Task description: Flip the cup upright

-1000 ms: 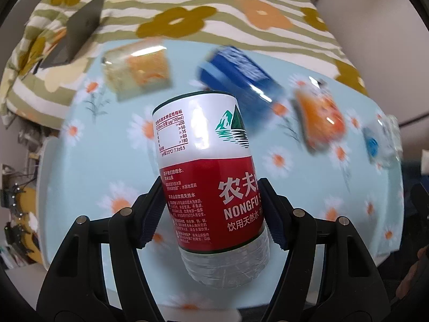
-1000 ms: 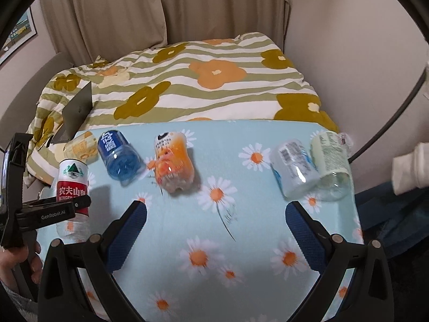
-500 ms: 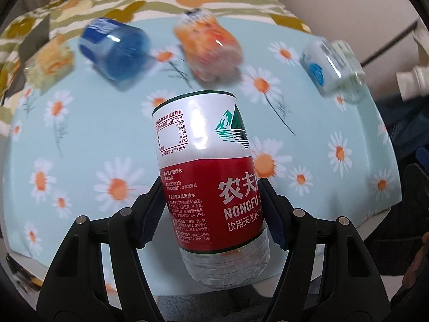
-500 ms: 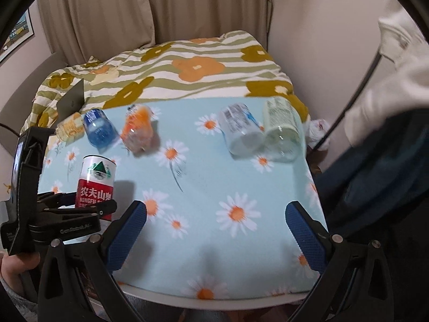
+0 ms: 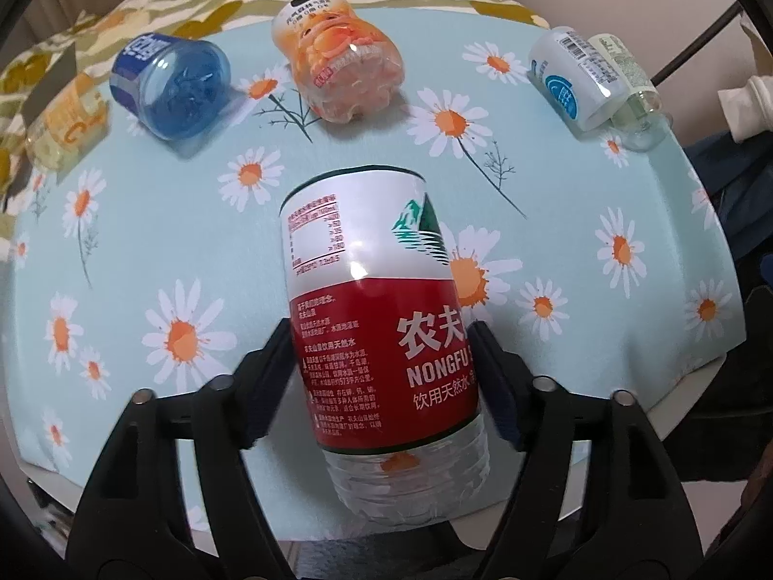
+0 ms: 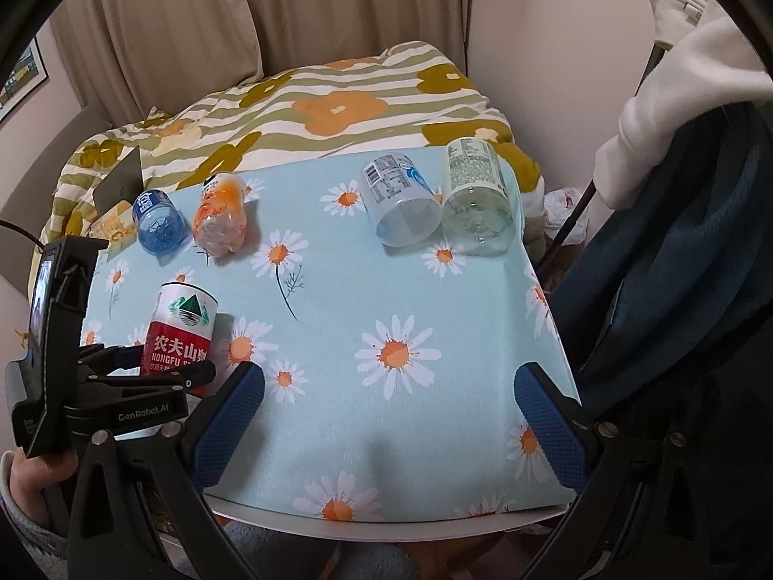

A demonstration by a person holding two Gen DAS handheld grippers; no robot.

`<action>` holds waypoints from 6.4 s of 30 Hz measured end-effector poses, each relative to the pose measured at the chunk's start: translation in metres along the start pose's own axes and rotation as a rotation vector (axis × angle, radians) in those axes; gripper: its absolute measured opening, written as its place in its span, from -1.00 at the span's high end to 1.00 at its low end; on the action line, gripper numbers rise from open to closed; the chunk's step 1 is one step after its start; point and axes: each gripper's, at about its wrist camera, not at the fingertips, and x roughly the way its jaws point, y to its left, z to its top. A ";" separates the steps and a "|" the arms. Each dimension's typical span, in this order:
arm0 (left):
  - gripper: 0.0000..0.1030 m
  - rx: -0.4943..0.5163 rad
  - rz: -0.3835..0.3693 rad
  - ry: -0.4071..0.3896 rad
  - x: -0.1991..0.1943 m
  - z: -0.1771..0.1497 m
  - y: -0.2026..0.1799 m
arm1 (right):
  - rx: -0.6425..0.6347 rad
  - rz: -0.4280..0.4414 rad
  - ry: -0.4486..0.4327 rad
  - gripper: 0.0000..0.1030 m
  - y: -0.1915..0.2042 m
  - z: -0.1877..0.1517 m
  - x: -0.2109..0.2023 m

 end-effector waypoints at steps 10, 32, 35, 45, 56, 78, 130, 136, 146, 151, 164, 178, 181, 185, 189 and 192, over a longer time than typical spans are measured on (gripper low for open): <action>-1.00 -0.083 0.042 -0.086 -0.062 -0.006 0.019 | -0.025 0.068 0.004 -1.00 0.004 0.019 -0.017; -1.00 -0.229 0.010 -0.077 -0.085 -0.048 0.154 | -0.186 0.272 0.518 -0.86 0.146 0.079 0.103; -1.00 -0.252 -0.005 -0.069 -0.079 -0.048 0.170 | -0.111 0.294 0.603 -0.67 0.148 0.079 0.127; -1.00 -0.283 -0.040 -0.044 -0.062 -0.045 0.194 | -0.029 0.293 0.718 -0.37 0.155 0.076 0.161; -1.00 -0.271 -0.039 -0.037 -0.061 -0.042 0.194 | -0.002 0.298 0.723 -0.09 0.156 0.070 0.168; -1.00 -0.172 0.054 -0.169 -0.104 -0.030 0.177 | -0.042 0.219 -0.237 -0.08 0.156 0.060 0.019; -1.00 -0.101 0.087 -0.237 -0.101 -0.066 0.166 | -0.121 0.130 -0.380 -0.96 0.169 -0.030 0.027; -1.00 -0.099 0.086 -0.282 -0.135 -0.066 0.153 | -0.129 0.129 -0.352 -0.96 0.160 -0.018 -0.008; -1.00 -0.149 0.087 -0.363 -0.211 -0.092 0.107 | -0.116 0.106 -0.232 -0.96 0.120 -0.004 -0.091; -1.00 -0.136 0.119 -0.388 -0.232 -0.107 0.082 | -0.077 0.073 -0.150 -0.96 0.096 -0.008 -0.114; -1.00 -0.132 0.159 -0.418 -0.238 -0.120 0.064 | -0.067 0.050 -0.113 -0.96 0.077 -0.027 -0.117; -1.00 -0.125 0.162 -0.427 -0.242 -0.124 0.060 | -0.064 0.029 -0.123 -0.96 0.072 -0.026 -0.120; -1.00 -0.123 0.167 -0.431 -0.243 -0.124 0.058 | -0.065 0.027 -0.123 -0.96 0.071 -0.025 -0.119; -1.00 -0.123 0.170 -0.433 -0.244 -0.122 0.057 | -0.067 0.027 -0.124 -0.96 0.072 -0.025 -0.120; -1.00 -0.123 0.171 -0.432 -0.244 -0.121 0.057 | -0.066 0.025 -0.124 -0.96 0.072 -0.025 -0.120; -1.00 -0.124 0.170 -0.432 -0.243 -0.121 0.057 | -0.066 0.024 -0.124 -0.96 0.072 -0.025 -0.120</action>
